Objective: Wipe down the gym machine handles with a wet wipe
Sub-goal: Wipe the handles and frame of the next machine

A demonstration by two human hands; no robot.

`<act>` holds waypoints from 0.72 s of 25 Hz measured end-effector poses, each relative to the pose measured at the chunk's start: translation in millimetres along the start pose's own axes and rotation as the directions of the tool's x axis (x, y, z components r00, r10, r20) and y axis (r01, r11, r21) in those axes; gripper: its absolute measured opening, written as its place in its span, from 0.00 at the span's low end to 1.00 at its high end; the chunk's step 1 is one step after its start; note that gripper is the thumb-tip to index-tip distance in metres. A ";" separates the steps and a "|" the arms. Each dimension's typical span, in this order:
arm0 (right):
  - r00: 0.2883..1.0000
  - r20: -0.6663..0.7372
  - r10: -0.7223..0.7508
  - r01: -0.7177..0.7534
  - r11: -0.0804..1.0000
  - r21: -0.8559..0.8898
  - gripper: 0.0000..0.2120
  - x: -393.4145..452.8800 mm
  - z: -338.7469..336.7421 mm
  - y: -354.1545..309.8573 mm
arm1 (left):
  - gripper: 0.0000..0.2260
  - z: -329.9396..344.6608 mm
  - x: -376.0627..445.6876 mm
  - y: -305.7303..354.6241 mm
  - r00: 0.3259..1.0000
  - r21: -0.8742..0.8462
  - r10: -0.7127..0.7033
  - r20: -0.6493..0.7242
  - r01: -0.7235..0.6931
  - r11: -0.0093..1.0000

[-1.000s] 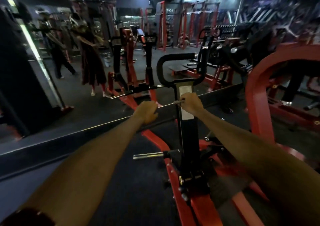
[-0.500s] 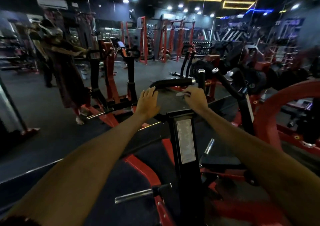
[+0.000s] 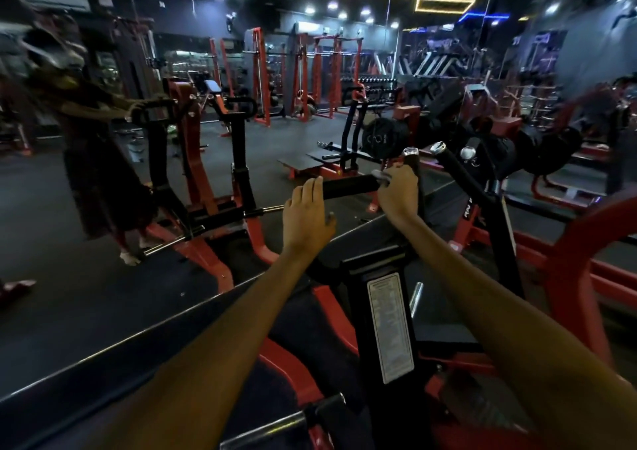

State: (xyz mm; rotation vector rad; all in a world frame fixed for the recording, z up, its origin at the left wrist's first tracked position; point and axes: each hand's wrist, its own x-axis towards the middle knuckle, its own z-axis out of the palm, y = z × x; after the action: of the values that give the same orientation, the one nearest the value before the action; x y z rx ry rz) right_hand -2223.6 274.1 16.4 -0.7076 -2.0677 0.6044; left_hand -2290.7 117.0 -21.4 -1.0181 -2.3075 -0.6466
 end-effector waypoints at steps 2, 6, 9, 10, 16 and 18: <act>0.996 0.036 -0.084 0.083 0.996 0.026 0.12 -8.2 9.2 -3.6 | 0.31 2.4 0.6 0.9 1.000 0.017 -0.019 -0.002 0.019 1.000; 0.994 -0.055 -0.093 0.099 0.988 0.118 0.10 6.3 -3.2 16.3 | 0.30 7.6 1.2 -0.4 0.999 0.044 -0.027 -0.042 0.029 0.999; 0.994 -0.100 -0.036 0.045 0.995 0.088 0.10 11.4 3.6 19.2 | 0.29 10.9 2.2 -0.7 0.997 0.053 -0.026 -0.066 0.030 0.998; 0.994 -0.065 -0.087 0.092 0.993 0.079 0.10 6.4 11.9 14.3 | 0.29 12.2 2.9 -0.7 0.997 0.058 -0.029 -0.074 0.033 0.998; 0.963 -0.002 -0.269 0.269 0.962 0.043 0.12 8.1 12.3 30.3 | 0.29 11.8 1.9 0.6 0.995 0.065 -0.060 -0.081 0.066 0.996; 0.977 -0.059 -0.204 0.205 0.979 0.009 0.11 14.6 6.6 36.4 | 0.29 11.5 1.4 1.0 0.994 0.055 -0.057 -0.091 0.062 0.997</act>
State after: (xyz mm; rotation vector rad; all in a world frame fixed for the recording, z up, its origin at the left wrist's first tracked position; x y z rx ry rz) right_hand -2226.6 309.2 -2.0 -0.4899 -2.0477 0.4766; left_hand -2293.9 125.4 -28.8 -0.8786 -2.2722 -0.6320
